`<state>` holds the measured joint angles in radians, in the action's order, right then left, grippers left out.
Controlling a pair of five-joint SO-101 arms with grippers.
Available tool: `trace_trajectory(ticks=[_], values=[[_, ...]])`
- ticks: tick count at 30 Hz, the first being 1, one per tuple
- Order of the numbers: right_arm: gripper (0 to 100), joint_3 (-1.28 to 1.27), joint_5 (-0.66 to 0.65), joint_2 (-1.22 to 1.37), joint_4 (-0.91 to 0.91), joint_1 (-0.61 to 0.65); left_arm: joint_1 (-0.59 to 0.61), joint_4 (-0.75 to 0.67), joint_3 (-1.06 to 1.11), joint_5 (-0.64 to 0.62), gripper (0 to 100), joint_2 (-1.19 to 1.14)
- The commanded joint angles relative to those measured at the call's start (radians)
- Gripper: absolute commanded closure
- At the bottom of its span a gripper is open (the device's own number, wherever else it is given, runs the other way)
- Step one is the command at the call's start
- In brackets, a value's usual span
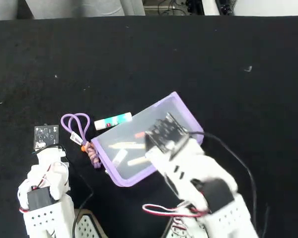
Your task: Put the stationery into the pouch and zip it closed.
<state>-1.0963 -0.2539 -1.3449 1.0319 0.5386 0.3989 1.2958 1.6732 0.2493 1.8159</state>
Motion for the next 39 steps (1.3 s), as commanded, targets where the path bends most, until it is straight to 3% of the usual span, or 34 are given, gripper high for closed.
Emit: trace_trajectory(ticks=[1, 6, 9, 14, 20, 22, 27, 31, 33, 39], values=[[86.9, 0.179, 0.08, 0.285, -0.061, 0.164, -0.005, -0.02, 0.027, -0.002, 97, 0.006], [86.9, 0.288, 0.101, 0.624, -0.141, 0.404, -0.005, -0.02, 0.027, -0.002, 97, 0.006], [86.9, 0.309, 0.11, 0.78, -0.23, 0.483, -0.005, -0.02, 0.027, -0.002, 97, 0.006], [86.9, 0.329, 0.229, 0.981, -0.344, 0.506, -0.005, -0.02, 0.027, -0.002, 97, 0.006], [86.9, 0.338, 0.241, 1.098, -0.422, 0.506, 0.018, -0.02, 0.027, 0.005, 97, 0.005], [86.9, 0.338, 0.242, 1.092, -0.422, 0.506, 0.108, -0.02, 0.027, 0.005, 97, 0.005], [86.9, 0.341, 0.244, 1.095, -0.431, 0.506, 0.492, -0.029, 0.025, 0.005, 97, 0.008], [86.9, 0.364, 0.299, 1.096, -0.443, 0.505, 0.716, -0.155, 0.025, -0.003, 97, 0.008], [86.9, 0.387, 0.305, 1.096, -0.433, 0.499, 0.757, -0.163, 0.025, -0.003, 97, 0.008], [86.9, 0.438, 0.313, 1.116, -0.376, 0.456, 0.723, -0.147, 0.025, 0.0, 97, 0.006]])
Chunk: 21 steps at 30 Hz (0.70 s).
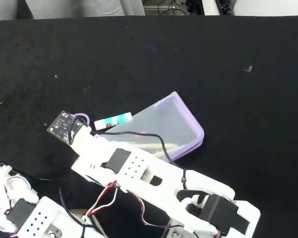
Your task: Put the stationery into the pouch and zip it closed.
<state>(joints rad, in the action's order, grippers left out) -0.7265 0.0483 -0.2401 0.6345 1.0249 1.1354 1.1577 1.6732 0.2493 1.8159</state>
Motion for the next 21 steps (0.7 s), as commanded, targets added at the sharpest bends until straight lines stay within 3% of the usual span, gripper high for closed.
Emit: trace_trajectory(ticks=[1, 11, 21], values=[[86.9, 0.082, 0.011, 0.03, 0.026, -0.032, -0.024, -0.009, 0.025, 0.0, 97, 0.006], [86.9, 0.414, 0.06, 0.364, 0.207, -0.032, -0.156, -0.017, 0.025, -0.003, 97, 0.006], [90.7, 0.479, 0.061, 0.453, 0.242, -0.13, -0.153, -0.011, 0.025, -0.003, 97, 0.006]])
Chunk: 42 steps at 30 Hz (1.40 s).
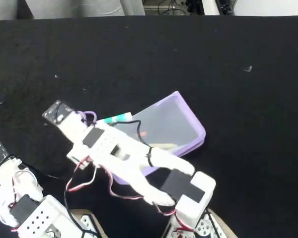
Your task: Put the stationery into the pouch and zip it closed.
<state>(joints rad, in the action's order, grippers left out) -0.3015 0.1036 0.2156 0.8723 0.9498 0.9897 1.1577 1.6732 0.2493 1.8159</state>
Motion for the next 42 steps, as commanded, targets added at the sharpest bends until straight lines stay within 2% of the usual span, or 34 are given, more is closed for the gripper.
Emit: trace_trajectory(ticks=[1, 10, 15, 19, 27, 33, 42], values=[[90.7, 0.054, 0.006, 0.002, 0.002, -0.064, -0.007, -0.011, 0.025, -0.003, 97, 0.006], [90.7, 0.065, 0.003, -0.145, 0.121, -0.115, -0.005, -0.011, 0.027, -0.003, 97, 0.006], [90.6, -0.012, -0.038, -0.208, 0.038, -0.155, -0.005, -0.011, 0.027, -0.003, 97, 0.006], [90.6, -0.048, -0.074, -0.162, -0.023, -0.147, -0.005, -0.011, 0.027, 0.0, 97, 0.006], [90.6, 0.028, -0.075, -0.016, -0.02, -0.146, -0.005, -0.011, 0.027, 0.002, 97, 0.006], [90.6, 0.067, -0.078, 0.008, 0.072, -0.172, -0.005, -0.011, 0.027, 0.003, 97, 0.006], [90.6, 0.064, -0.08, 0.056, 0.087, -0.157, -0.005, -0.011, 0.027, 0.003, 97, 0.006]])
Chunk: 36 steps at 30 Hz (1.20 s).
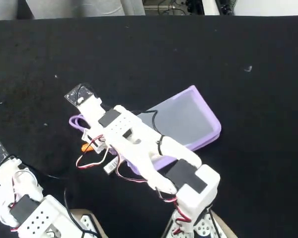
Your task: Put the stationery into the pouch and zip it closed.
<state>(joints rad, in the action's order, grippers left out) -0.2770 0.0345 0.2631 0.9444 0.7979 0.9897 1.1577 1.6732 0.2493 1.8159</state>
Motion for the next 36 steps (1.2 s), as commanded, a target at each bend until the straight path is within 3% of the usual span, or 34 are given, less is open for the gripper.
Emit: trace_trajectory(ticks=[1, 7, 15, 18, 24, 36], values=[[90.6, 0.041, -0.011, 0.015, 0.025, 0.003, -0.005, -0.011, 0.027, 0.003, 97, 0.006], [90.9, 0.097, -0.072, 0.025, 0.164, 0.051, -0.005, -0.011, 0.027, 0.003, 97, 0.006], [91.7, 0.101, -0.074, 0.027, 0.178, 0.046, -0.005, -0.011, 0.027, 0.003, 97, 0.006], [99.1, 0.102, -0.074, 0.025, 0.178, 0.044, -0.005, -0.011, 0.027, 0.003, 97, 0.006], [98.7, 0.11, -0.074, 0.019, 0.178, 0.031, -0.005, -0.011, 0.027, 0.003, 97, 0.006], [98.7, 0.461, -0.077, 0.016, 0.459, -0.06, -0.007, -0.009, 0.027, 0.003, 97, 0.006]])
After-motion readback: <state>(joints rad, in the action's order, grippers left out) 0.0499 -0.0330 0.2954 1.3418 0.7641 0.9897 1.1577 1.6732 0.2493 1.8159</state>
